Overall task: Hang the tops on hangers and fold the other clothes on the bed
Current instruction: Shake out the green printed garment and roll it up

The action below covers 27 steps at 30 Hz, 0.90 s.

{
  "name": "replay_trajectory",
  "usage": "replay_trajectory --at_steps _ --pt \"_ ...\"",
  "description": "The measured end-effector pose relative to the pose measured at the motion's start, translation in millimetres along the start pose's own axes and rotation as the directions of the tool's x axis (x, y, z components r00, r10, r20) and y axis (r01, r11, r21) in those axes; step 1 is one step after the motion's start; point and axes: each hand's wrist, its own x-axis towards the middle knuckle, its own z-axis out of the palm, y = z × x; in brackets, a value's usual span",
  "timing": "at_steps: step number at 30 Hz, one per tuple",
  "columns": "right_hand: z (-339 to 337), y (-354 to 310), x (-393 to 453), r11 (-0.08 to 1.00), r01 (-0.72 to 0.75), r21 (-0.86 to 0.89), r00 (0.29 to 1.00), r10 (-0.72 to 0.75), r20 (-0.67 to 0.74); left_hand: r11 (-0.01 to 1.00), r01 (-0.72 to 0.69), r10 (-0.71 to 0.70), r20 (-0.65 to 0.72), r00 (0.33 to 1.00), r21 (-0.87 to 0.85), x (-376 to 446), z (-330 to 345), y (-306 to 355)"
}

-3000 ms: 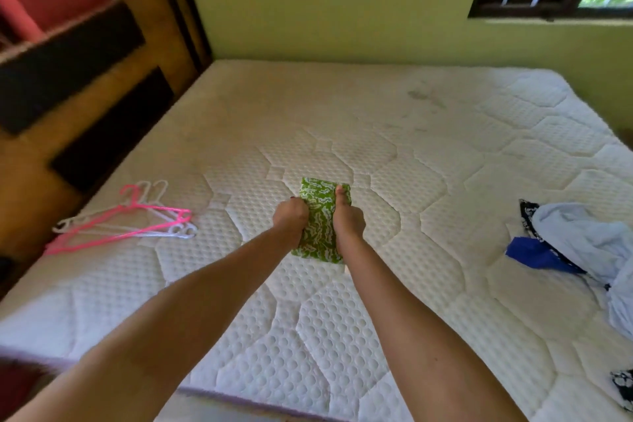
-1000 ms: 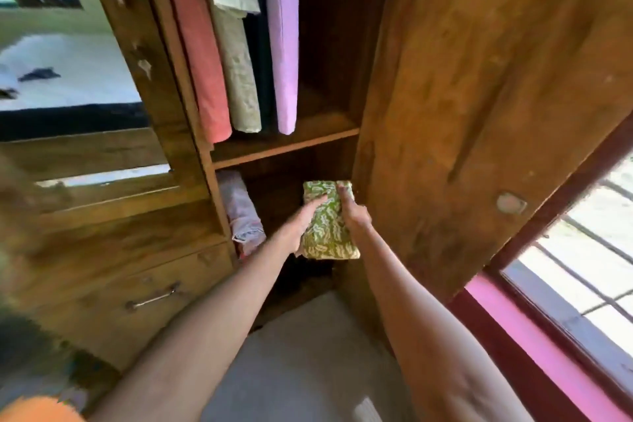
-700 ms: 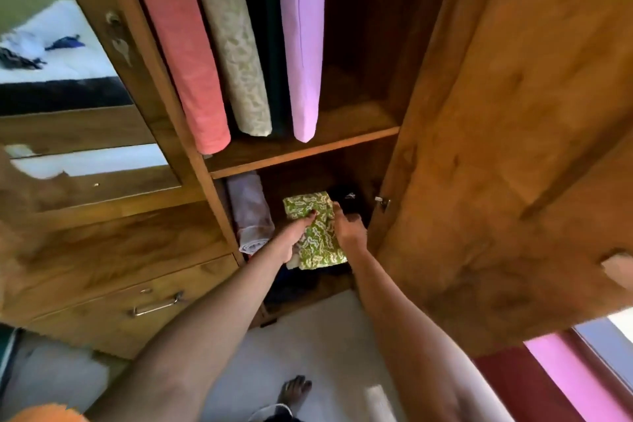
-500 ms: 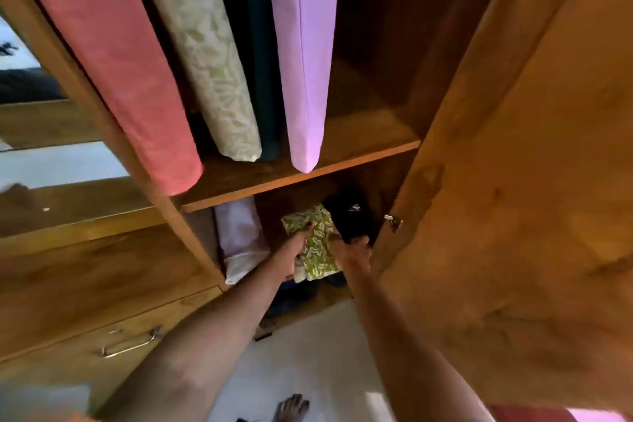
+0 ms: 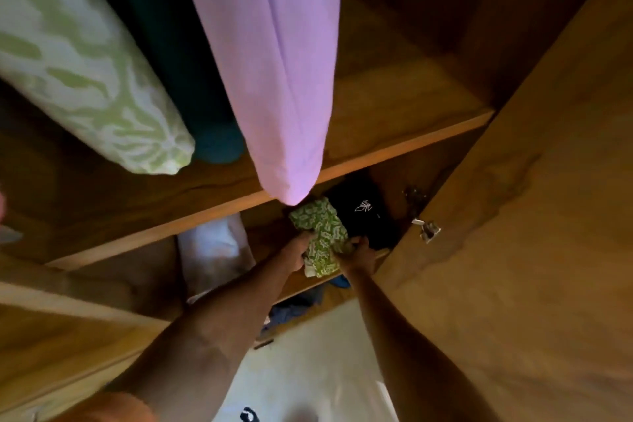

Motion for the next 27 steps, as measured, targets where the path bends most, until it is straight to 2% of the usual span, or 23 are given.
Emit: replay_trajectory --at_steps 4,9,10,11,13,15,17,18,19,21,24,27 --pt "3 3 -4 0.999 0.004 -0.051 1.0 -0.005 -0.017 0.981 -0.026 0.032 -0.028 0.999 0.19 4 -9 -2" --pt "-4 -6 -10 0.998 -0.012 -0.055 0.998 0.009 -0.062 0.976 -0.108 0.097 0.068 0.993 0.189 -12 -13 1" --pt "-7 -7 -11 0.999 -0.019 -0.046 0.998 0.016 -0.062 0.967 -0.119 0.11 0.05 0.993 0.224 -18 -11 1" --pt "-10 -10 -13 0.999 -0.025 -0.029 0.998 0.023 -0.061 0.954 -0.139 0.153 -0.032 0.988 0.267 -26 -8 3" --pt "-21 -15 -20 0.999 -0.038 0.025 0.998 0.039 -0.057 0.877 -0.246 0.334 -0.157 0.93 0.413 -37 -5 10" --pt "-38 -22 -29 0.997 -0.026 0.074 0.999 0.028 -0.025 0.824 -0.384 0.468 -0.12 0.875 0.416 -38 4 20" --pt "-60 -25 -38 0.991 0.01 0.134 1.0 -0.007 -0.022 0.763 -0.452 0.525 -0.035 0.851 0.462 -17 16 20" --pt "-72 -27 -44 0.986 0.035 0.161 0.999 -0.03 -0.034 0.736 -0.465 0.515 0.038 0.856 0.492 -21 20 23" --pt "-92 -25 -60 0.981 0.04 0.19 0.998 -0.028 -0.065 0.725 -0.483 0.502 0.103 0.859 0.491 -64 30 29" --pt "-114 -26 -71 0.96 0.071 0.271 0.995 -0.051 -0.08 0.736 -0.523 0.497 0.182 0.848 0.43 -99 38 39" --pt "-161 -22 -116 0.901 0.109 0.42 0.98 -0.026 -0.197 0.746 -0.565 0.488 0.287 0.824 0.352 -163 50 37" --pt "-202 -15 -169 0.861 0.171 0.479 0.96 -0.037 -0.277 0.774 -0.577 0.467 0.381 0.798 0.26 -229 70 25"
